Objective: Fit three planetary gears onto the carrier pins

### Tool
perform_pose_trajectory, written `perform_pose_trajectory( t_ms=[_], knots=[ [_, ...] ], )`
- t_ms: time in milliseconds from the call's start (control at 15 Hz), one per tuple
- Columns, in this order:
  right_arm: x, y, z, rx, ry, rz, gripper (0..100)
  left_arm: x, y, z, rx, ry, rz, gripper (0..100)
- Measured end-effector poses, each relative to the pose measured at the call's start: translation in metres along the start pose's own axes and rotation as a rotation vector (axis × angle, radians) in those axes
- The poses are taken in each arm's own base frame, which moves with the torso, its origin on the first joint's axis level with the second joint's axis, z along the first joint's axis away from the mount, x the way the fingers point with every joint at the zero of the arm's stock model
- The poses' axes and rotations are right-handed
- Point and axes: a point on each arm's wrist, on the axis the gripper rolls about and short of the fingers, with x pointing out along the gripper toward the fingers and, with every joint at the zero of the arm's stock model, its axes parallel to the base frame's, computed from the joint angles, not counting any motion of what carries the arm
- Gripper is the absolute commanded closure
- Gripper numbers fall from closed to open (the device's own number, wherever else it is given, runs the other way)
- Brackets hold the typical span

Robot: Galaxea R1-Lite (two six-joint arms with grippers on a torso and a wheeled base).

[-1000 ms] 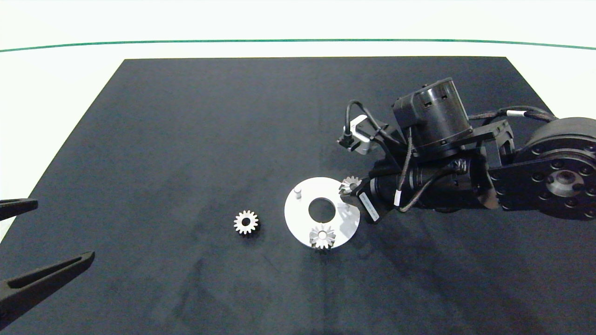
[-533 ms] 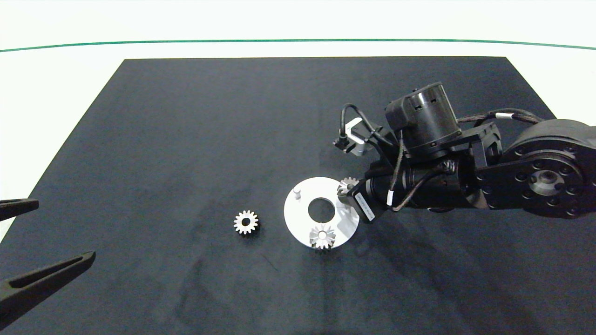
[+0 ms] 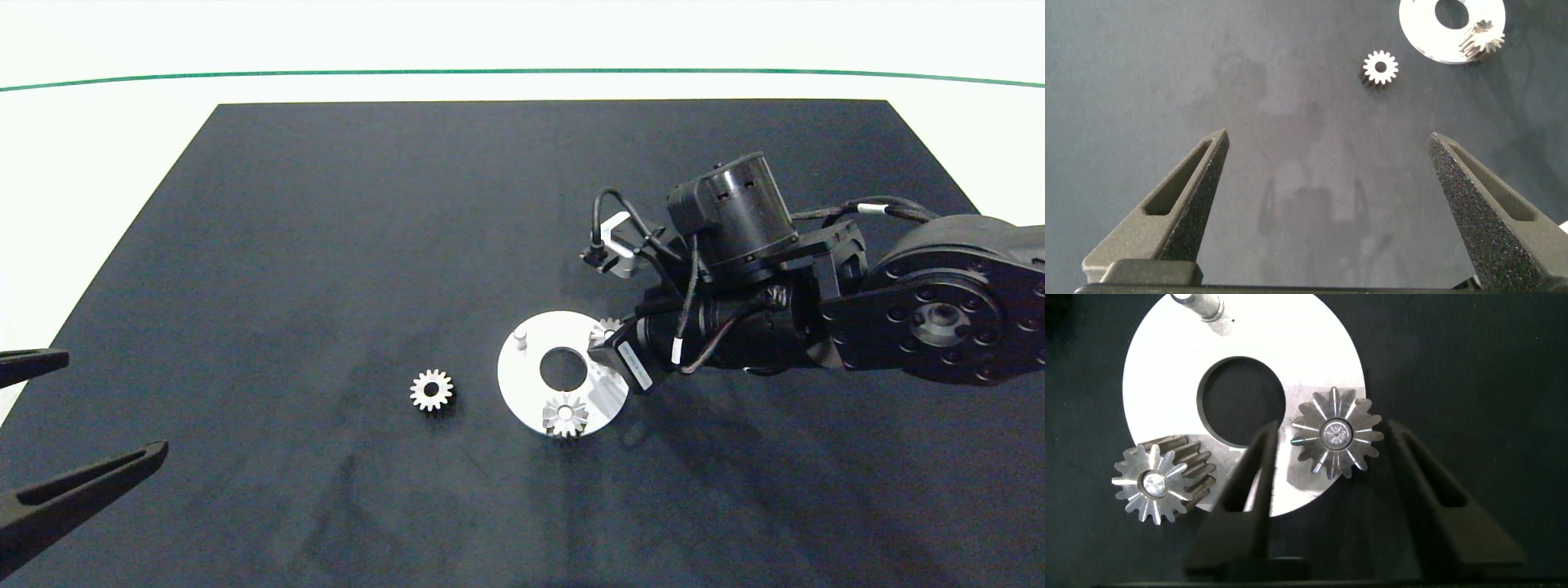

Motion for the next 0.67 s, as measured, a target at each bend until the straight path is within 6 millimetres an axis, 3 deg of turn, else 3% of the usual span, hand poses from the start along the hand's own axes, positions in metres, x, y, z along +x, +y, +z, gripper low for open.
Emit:
perform_pose_trajectory(
  t_ms=[267,467,667],
  knots=[
    [-0.009,-0.001,0.001,0.006,-0.014,-0.001,0,0.001,0.000,0.000,0.000,0.004,0.000,0],
    [-0.054,-0.011,-0.009,0.024,-0.060,-0.021,0,0.003,0.000,-0.001,-0.002,0.014,-0.001,0],
    [-0.116,-0.031,-0.045,0.071,-0.094,-0.089,0,0.015,0.000,-0.008,-0.006,0.070,-0.017,0]
  ],
)
